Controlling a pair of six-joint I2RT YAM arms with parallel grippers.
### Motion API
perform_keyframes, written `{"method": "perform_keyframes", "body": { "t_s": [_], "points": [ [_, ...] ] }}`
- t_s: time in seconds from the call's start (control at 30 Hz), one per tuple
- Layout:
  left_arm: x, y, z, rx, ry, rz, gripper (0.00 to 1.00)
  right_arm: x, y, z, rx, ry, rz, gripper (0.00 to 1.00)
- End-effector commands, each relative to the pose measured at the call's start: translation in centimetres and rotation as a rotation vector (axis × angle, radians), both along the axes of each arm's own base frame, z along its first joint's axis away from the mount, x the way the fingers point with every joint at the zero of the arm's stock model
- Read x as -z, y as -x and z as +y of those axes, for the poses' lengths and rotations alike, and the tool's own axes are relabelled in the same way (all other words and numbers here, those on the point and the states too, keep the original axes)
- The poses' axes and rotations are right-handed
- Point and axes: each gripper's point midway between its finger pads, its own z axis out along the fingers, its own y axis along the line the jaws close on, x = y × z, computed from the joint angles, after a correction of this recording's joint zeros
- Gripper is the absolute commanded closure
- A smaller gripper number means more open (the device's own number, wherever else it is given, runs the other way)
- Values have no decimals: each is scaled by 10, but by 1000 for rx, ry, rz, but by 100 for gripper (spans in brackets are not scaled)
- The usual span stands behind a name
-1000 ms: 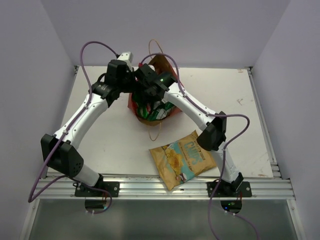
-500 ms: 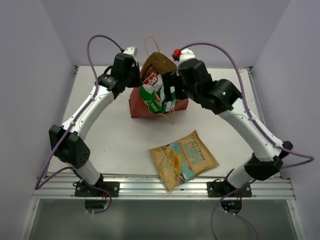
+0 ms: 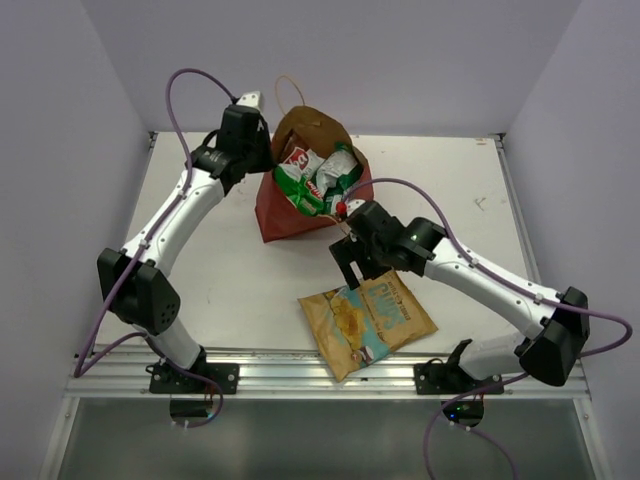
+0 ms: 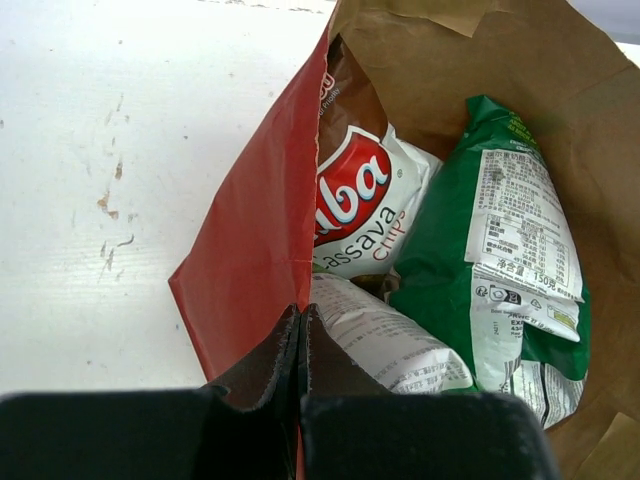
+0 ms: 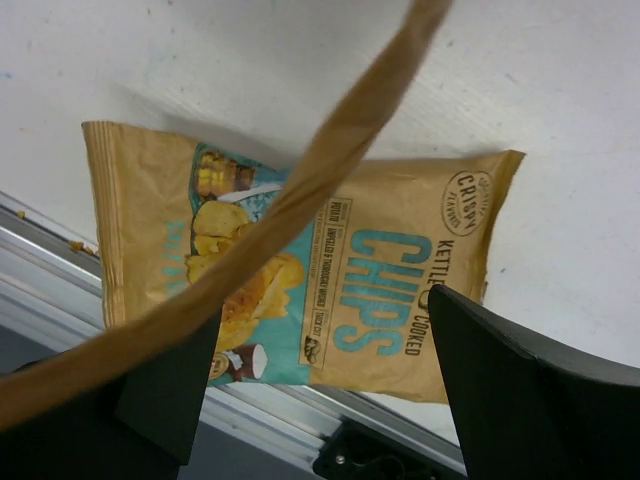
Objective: Place the snacks into the paper bag
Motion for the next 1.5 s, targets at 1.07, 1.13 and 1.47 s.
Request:
{"method": "perform_keyframes", "body": {
  "t_s": [1.07, 1.13, 1.47],
  "points": [
    [-29, 16, 18, 42, 24, -66, 100, 28, 29, 22, 32, 25, 33, 100],
    [-31, 17, 18, 46, 26, -69, 100, -29, 25, 16, 51, -10, -30, 100],
    [-29, 21, 13, 72, 40, -64, 100, -248, -56, 55, -50, -186, -515, 100]
  ]
}}
